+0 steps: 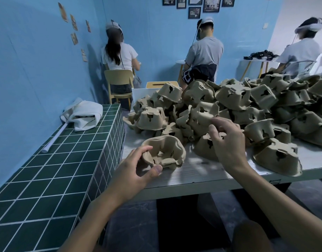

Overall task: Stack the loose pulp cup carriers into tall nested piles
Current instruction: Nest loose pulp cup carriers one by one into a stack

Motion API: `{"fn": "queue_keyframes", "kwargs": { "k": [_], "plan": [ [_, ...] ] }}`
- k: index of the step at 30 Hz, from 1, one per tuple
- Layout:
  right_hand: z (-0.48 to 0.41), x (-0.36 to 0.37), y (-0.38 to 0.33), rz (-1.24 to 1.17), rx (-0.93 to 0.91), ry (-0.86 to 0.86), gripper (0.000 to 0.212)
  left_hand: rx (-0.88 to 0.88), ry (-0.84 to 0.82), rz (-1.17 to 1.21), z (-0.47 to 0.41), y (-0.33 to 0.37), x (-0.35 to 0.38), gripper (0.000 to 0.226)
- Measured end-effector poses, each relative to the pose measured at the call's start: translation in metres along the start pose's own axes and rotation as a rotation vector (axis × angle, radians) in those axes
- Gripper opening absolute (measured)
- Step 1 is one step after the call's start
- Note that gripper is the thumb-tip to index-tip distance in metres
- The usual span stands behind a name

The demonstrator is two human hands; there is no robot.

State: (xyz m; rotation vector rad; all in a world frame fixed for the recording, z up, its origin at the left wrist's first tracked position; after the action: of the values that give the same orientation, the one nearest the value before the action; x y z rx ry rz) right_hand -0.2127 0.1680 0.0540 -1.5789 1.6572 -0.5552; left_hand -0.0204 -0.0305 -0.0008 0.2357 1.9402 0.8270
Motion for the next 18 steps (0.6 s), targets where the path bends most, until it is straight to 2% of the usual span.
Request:
{"fn": "queue_keyframes", "kwargs": {
  "k": [4,7,11,18],
  "plan": [
    [-0.001,-0.015,-0.017,-0.157,-0.114,0.156,0.016,0.005,-0.011,-0.009,-0.001,-0.003,0.002,0.076],
    [0.001,-0.019,-0.026,-0.253,-0.119,0.177,0.015,0.003,-0.01,-0.021,-0.001,-0.006,0.003,0.076],
    [0.007,-0.012,-0.045,-0.285,-0.191,0.086,0.022,0.004,-0.007,-0.015,-0.001,-0.006,0.003,0.081],
    [0.037,0.018,-0.079,-0.099,-0.625,-0.166,0.01,-0.022,-0.015,0.055,0.001,-0.008,0.004,0.08]
  ]
}}
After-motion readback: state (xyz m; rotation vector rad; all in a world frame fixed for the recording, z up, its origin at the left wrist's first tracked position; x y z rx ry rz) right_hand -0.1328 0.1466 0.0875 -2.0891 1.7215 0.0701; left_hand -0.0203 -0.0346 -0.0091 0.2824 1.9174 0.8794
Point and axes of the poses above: each hand's wrist, its own z-axis away from the middle knuckle, its own x-axis out of the palm, y = z × x, the point moved 8 cm from there along -z, towards the middle knuckle, and after that the axes turned 9 degrees about -z, right-handed, at the moved point
